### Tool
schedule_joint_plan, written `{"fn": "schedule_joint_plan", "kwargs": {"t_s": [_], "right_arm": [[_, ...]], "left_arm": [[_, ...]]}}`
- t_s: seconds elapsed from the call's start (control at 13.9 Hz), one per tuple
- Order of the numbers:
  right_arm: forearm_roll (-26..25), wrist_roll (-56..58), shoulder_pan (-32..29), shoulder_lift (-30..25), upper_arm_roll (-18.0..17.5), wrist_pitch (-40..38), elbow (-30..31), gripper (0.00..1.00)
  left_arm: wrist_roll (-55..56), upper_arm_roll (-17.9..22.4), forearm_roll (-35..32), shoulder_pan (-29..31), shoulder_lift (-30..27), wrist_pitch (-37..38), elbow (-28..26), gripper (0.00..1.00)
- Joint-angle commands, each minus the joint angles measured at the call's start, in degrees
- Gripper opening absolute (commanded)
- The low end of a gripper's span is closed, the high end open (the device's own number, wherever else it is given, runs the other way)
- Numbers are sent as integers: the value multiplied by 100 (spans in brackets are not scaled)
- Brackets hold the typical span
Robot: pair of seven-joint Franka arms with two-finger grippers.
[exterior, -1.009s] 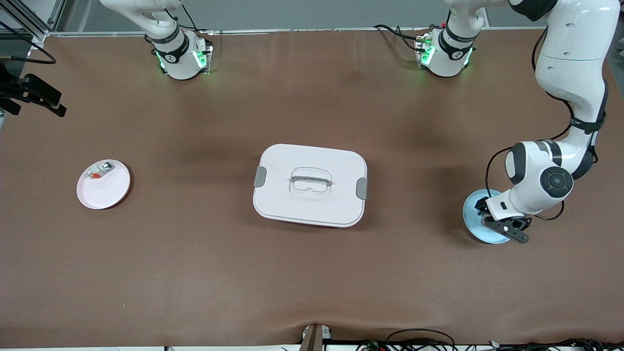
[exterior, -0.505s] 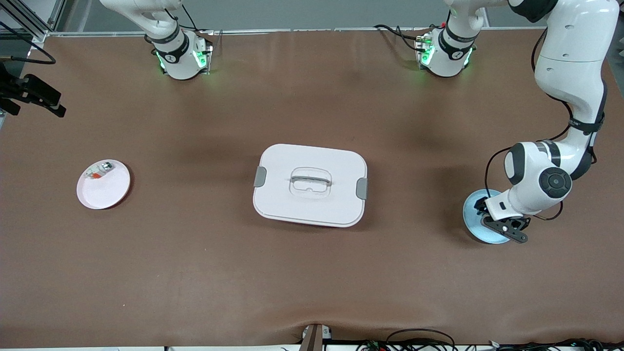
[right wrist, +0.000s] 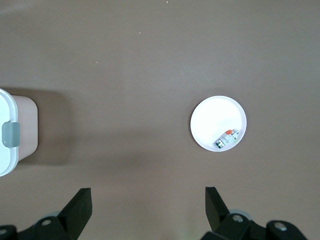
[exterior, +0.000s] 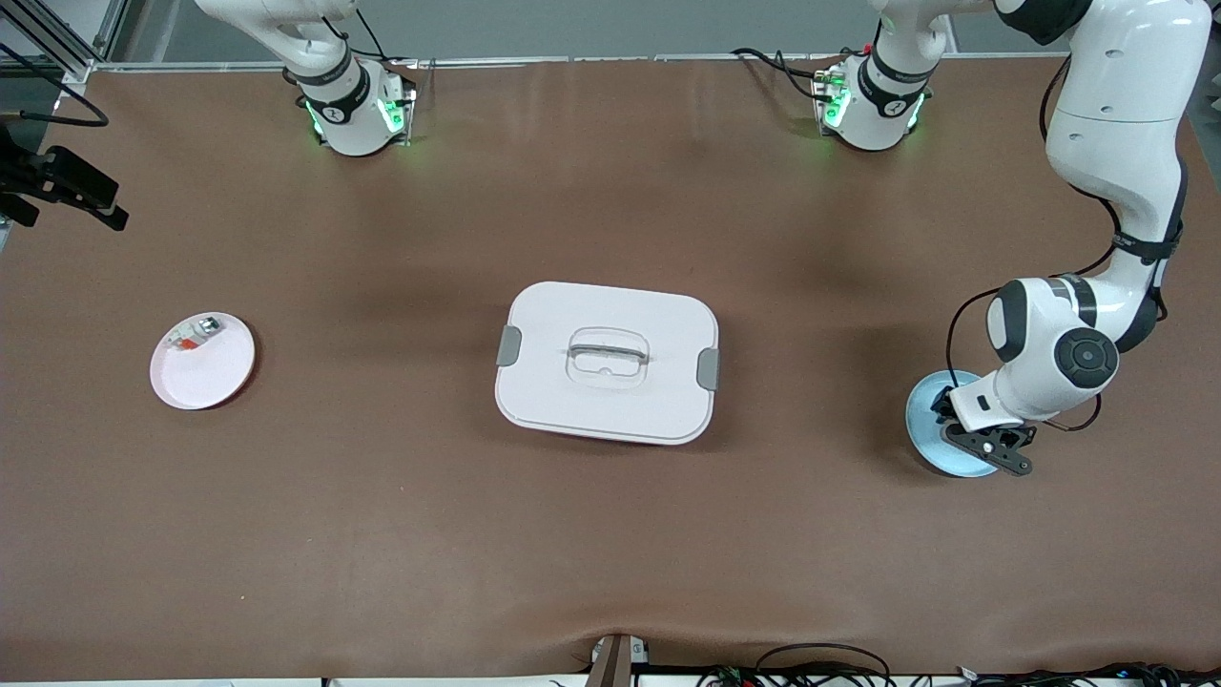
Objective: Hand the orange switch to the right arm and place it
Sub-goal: 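Close the left gripper on the orange switch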
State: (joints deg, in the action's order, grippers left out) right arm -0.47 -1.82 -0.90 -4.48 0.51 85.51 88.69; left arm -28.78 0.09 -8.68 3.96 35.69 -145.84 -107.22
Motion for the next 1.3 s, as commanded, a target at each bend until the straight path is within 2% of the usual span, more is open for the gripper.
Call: {"fn": "schedule_joint_plan", "kwargs": {"t_s": [0.0,0.43,0.65,0.94,1.23], "right_arm": [[-14,50,-60,-106,-24,88,122,100],[-14,50,-60,-106,-24,71,122,100],[-14,50,-34,-106,-33,88,122,100],[-14,50,-16,-114,-42,53,122,100],[-14,50,-25,-106,-42,97,113,100]], "left_arm": [[30,-18,-81,43,8,-24,35,49],[13,-27,-38,78,-62,-6,96,49],[13,-27,15,78,-281,55,88,49],[652,-53,217,0,-676,713,105,49],[1723,-482,235,17,-1230,1749,271,49]]}}
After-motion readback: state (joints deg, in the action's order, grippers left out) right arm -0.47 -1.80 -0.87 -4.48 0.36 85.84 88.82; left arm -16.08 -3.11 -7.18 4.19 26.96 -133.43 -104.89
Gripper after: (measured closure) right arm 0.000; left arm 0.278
